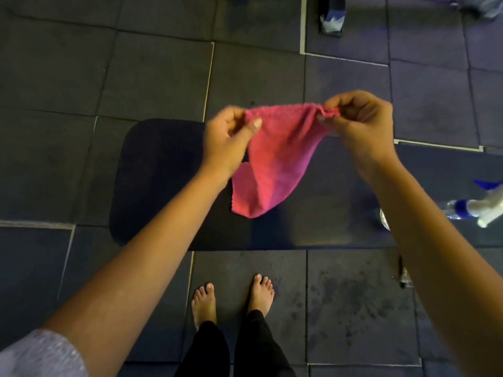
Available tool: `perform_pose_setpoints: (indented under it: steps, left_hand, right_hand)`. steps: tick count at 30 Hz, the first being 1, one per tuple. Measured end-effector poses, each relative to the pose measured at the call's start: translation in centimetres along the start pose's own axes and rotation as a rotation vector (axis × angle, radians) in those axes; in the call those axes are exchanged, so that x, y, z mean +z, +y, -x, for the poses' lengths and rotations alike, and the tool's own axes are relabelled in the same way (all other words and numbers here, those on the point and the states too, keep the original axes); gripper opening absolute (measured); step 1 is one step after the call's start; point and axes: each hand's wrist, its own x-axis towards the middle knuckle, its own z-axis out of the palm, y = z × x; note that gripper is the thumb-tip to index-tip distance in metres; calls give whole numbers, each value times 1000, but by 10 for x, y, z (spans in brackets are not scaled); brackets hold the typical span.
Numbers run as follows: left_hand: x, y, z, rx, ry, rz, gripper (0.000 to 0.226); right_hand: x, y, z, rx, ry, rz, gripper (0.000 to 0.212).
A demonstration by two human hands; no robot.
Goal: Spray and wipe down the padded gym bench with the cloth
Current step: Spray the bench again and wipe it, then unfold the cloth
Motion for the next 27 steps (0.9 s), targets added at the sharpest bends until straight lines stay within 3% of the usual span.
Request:
perform_pose_setpoints:
  steps: [6, 10, 17, 23, 27]
  left_hand:
    - [18, 65, -17, 195, 19, 204, 8]
    - [17, 69, 1, 216, -61, 230, 7]
    - [0, -9, 58, 24, -225, 46, 20]
    - [-20, -66, 101, -278, -374, -121, 9]
    - [-34, -80, 117, -361, -491, -205, 10]
  right_hand:
    - [-19, -38, -18, -267, 107, -123, 18]
    - [-34, -44, 10, -284, 98, -132, 18]
    - [-33, 21, 95, 10, 7, -106, 14]
    - [-27, 74, 154, 326, -157, -124, 18]
    - [-32, 83, 162, 411, -232, -161, 15]
